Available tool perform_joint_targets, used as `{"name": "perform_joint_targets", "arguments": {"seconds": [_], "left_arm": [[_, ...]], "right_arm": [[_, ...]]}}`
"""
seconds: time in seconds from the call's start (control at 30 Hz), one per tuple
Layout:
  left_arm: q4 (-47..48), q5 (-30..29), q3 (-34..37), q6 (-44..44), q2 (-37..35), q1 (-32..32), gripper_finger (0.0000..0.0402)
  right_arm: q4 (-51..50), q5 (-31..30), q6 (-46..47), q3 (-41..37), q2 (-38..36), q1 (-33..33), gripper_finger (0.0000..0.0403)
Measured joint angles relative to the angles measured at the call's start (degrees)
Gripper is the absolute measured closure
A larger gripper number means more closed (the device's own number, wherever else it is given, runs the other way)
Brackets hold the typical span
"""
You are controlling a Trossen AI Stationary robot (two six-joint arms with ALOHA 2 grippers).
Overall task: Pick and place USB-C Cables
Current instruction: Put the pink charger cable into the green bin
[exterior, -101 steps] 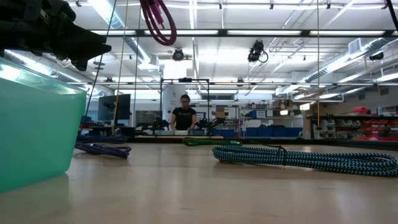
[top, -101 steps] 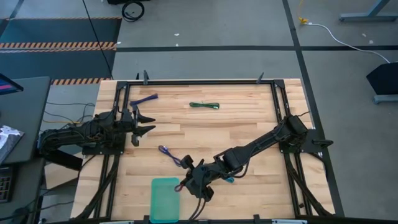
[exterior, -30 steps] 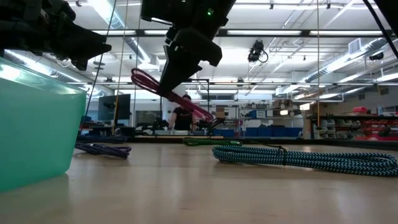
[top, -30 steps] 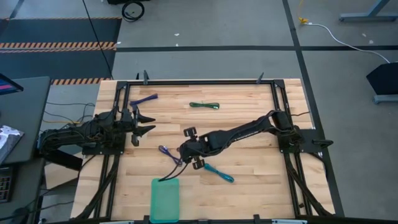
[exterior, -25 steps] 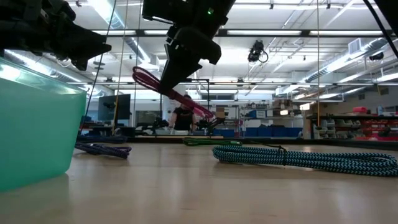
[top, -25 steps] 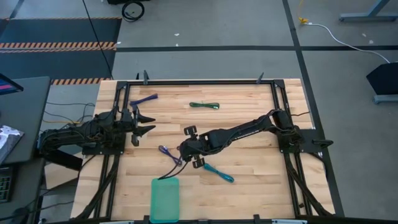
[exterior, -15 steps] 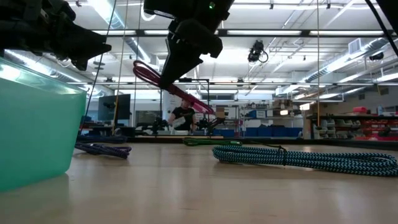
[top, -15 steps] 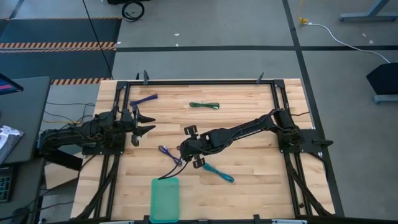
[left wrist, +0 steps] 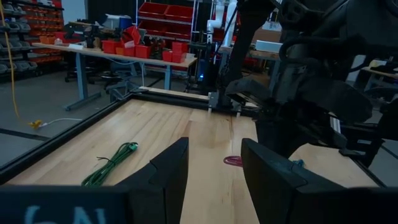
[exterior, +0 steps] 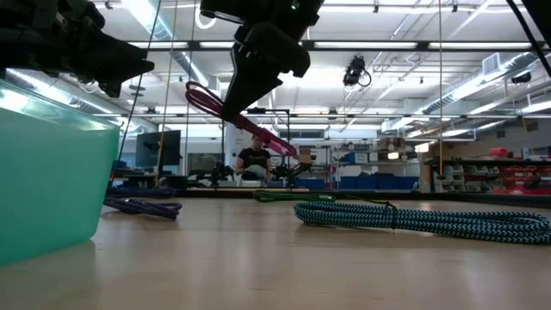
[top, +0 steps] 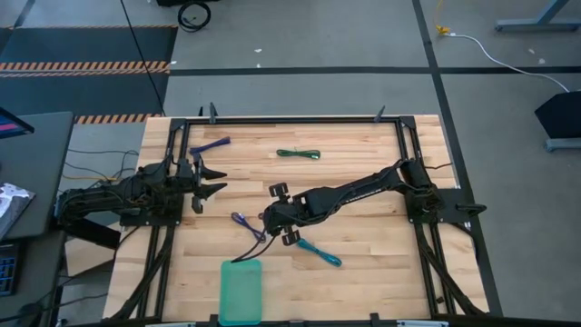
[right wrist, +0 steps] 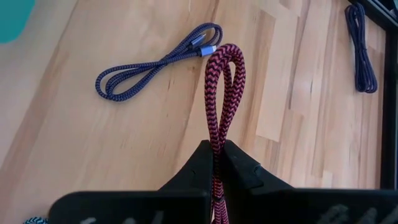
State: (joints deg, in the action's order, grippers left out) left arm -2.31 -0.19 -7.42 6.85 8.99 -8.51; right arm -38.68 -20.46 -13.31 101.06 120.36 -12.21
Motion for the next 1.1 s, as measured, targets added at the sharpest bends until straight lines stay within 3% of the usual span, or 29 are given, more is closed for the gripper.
{"name": "perform_joint_targets", "arguments": {"seconds": [0.23,0.47,0.67,1.1], "left_arm": [[0.00,0.00,-0.04,0.00,0.00,-0.01,0.0246],[0.00,0.00,-0.04,-0.01,-0.01,-0.01,0.0246],[0.00,0.00,-0.04,0.00,0.00,0.00,0.0246],[0.00,0.00,-0.04,-0.33,0.00,-0.01,0.0246]], "right_arm": [[0.91,0.35,-1.75,0.00,-0.18,0.01,0.0387],[12.17,10.12,-10.81,0.00,-0.52,-1.86,0.0387],[20.40,14.51,-19.75,0.00,-0.52,-5.25,0.0387],[29.83,24.78,-23.17,0.00,-0.52,-7.94,0.0387]]}}
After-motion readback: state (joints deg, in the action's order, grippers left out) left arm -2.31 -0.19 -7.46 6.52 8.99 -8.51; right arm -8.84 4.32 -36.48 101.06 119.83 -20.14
